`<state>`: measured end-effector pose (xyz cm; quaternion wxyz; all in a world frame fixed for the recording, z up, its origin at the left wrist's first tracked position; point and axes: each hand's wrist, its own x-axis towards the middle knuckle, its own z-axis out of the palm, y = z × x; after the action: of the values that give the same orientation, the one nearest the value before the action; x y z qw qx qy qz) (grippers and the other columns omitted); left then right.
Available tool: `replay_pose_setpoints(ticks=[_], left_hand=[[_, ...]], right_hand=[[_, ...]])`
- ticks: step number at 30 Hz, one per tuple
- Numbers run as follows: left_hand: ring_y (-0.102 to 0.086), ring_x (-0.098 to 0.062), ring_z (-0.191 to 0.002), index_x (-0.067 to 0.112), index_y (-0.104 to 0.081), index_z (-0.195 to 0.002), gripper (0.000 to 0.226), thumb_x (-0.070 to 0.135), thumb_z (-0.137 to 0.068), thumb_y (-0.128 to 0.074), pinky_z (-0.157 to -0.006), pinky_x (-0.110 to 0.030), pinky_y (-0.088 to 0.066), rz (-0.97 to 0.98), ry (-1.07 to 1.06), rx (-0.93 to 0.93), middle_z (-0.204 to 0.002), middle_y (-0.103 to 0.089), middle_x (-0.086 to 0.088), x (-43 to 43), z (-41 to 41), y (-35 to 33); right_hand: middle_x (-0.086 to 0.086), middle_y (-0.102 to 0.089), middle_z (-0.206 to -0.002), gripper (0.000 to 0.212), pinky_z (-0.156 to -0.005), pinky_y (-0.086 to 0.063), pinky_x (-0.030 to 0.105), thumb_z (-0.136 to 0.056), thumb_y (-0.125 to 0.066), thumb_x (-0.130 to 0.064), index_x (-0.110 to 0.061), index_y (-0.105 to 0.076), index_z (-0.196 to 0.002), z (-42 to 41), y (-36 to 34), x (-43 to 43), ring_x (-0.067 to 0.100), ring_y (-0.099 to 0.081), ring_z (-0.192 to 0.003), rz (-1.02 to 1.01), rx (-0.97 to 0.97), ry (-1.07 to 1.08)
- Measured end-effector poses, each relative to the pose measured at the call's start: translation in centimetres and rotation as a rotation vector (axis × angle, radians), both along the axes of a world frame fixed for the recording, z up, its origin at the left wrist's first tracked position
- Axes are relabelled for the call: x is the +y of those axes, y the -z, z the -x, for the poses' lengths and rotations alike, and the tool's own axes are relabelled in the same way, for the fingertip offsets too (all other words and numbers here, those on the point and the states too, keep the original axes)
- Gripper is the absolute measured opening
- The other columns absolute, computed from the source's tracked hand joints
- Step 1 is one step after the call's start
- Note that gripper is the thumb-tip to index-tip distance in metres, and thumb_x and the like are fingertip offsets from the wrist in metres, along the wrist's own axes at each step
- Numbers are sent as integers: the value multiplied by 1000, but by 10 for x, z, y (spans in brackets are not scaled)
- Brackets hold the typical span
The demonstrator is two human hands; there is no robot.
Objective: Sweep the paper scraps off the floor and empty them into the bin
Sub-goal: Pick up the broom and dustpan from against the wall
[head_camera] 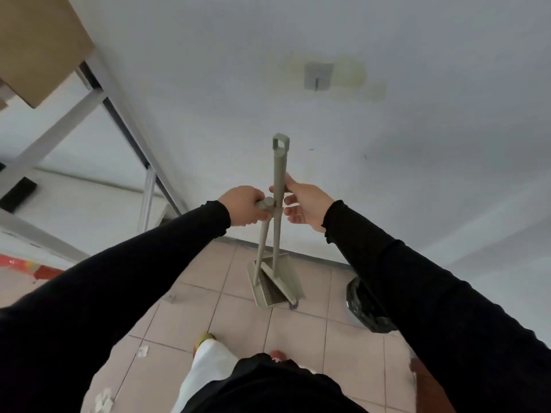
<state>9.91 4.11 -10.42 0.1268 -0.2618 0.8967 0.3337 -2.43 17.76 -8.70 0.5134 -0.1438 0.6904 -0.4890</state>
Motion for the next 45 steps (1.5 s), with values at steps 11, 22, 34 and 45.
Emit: replay_pose_setpoints(ticks=[11,22,34,45], left_hand=[[-56,-17,-53,16,-66,-88,21,35,-84,-74,-57,-28,-49,-52,-161,-64,-66,-64,0,5,-87,33],[-43,-15,-49,15,-62,-108,27,32,-90,-73,-43,-26,-40,-334,-513,-137,-72,-54,-7,1,-248,97],[-43,-17,-42,12,-59,-101,15,26,-97,-65,-39,-23,-34,-571,-1022,38,-67,-62,-13,105,-463,127],[-42,-16,-46,17,-61,-105,14,29,-99,-60,-41,-23,-35,-598,-1386,183,-75,-67,-11,203,-677,153]], right_hand=[[13,-61,-94,57,-72,-61,29,-92,-51,-63,-10,-63,-105,-59,40,-18,19,-63,-73,-79,-346,-199],[5,-53,-65,38,-54,-57,28,-89,-65,-50,-13,-64,-79,-108,69,-20,15,-52,-55,-296,-240,-385],[8,-54,-62,12,-54,-57,21,-85,-57,0,-5,-54,-74,-257,146,67,13,-58,-49,-525,-429,-190],[13,-50,-78,16,-32,-35,19,-91,-53,-7,3,-60,-101,-449,199,98,13,-39,-46,-686,-62,-496]])
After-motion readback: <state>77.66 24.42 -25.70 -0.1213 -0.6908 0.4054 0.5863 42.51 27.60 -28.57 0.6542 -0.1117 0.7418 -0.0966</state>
